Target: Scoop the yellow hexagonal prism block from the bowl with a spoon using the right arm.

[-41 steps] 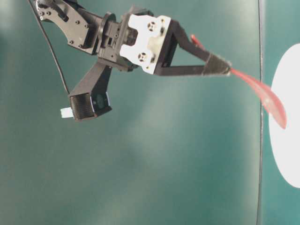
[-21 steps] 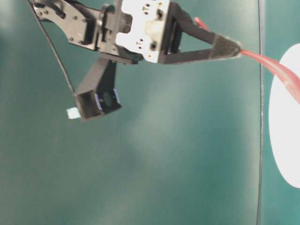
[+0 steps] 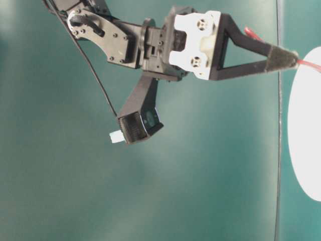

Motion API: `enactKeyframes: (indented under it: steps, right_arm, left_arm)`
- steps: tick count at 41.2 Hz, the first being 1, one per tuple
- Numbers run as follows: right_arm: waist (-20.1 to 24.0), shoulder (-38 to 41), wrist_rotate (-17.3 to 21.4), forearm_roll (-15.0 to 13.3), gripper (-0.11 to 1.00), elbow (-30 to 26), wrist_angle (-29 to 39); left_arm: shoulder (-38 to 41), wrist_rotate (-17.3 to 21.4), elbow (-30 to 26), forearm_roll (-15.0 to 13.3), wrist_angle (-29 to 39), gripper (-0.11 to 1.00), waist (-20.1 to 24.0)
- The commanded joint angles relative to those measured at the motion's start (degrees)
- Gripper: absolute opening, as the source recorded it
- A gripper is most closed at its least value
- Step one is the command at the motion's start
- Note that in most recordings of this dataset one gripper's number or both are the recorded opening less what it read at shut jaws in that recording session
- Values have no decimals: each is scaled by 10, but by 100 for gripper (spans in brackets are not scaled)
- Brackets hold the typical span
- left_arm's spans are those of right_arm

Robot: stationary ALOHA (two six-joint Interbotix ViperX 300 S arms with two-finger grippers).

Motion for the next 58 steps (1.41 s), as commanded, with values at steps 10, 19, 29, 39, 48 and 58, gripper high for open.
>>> enactKeyframes:
  steps: [10,19,29,39,48,58]
  right_arm:
    - [2,-2,-2,0,24,-11,-14]
    - [1,4,-3,-1,24,-11,-33]
    - [1,13,-4,-4,24,-11,-53]
    - [1,18,-4,-5,24,-11,-86]
    - [0,18,-2,-14,24,-5,-124]
    - [0,18,0,-21,24,-4,-166]
  left_arm:
    - [4,1,-17,2,-7,0,0]
    - [5,1,-17,2,-6,0,1]
    - [4,1,-17,2,-7,0,0]
    - [4,1,-17,2,-6,0,1]
    - [4,1,-17,2,-6,0,0]
    - [4,1,-17,2,-6,0,0]
